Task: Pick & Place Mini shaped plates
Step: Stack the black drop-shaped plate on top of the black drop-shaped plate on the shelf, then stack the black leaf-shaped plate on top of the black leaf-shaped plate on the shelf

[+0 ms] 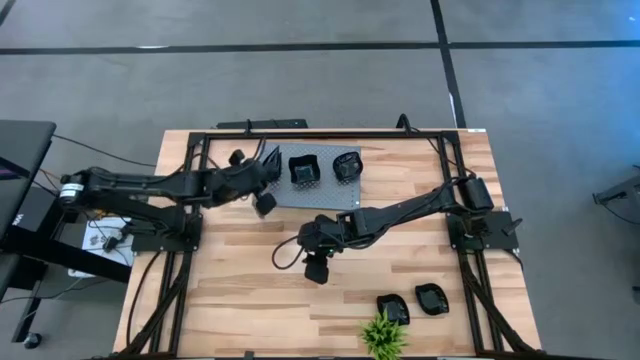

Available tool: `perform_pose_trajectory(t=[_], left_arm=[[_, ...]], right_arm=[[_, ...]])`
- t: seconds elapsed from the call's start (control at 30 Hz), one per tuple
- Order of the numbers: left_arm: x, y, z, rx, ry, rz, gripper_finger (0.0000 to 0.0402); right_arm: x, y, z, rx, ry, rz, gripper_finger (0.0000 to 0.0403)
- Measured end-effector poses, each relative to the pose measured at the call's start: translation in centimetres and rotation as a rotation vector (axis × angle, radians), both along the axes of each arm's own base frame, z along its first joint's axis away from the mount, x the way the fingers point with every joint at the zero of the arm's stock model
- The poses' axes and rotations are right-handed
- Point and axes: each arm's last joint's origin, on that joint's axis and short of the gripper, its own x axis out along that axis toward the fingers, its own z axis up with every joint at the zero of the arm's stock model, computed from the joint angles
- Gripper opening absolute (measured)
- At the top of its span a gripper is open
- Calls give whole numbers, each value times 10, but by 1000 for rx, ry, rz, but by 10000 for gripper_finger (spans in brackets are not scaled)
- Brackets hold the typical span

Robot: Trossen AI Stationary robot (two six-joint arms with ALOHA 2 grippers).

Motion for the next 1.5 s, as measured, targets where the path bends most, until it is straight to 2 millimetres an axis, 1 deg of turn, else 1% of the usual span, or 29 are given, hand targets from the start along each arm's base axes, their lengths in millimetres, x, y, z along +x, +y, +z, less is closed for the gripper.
perform_pose_trajectory(t=[0.1,0.27,0.5,0.67,0.8,1.0,1.1,1.23,1.4,1.5], left_arm=[[4,7,-6,-41,19,6,8],[8,14,-11,-130,-2,14,8],[7,21,-12,-137,-7,49,8],[7,23,-12,-130,-1,50,10],[6,22,-15,-112,28,35,27],[3,21,-25,-116,55,35,66],[5,16,-22,-111,23,11,78],[4,4,-11,-102,-55,-50,81],[-4,-16,2,-101,-122,-144,79],[-9,-26,8,-102,-150,-199,79]], right_arm=[[0,1,0,-9,-1,-3,149],[-1,4,0,-9,-1,5,144],[-1,4,0,-7,0,7,141],[-1,4,0,-7,0,6,142],[-1,4,0,-7,0,6,140],[-1,4,0,-7,0,7,137],[-1,4,0,-7,0,7,138],[-1,4,0,-7,-2,6,137],[0,4,0,-9,-4,-7,133],[-5,5,-2,44,62,-60,133]])
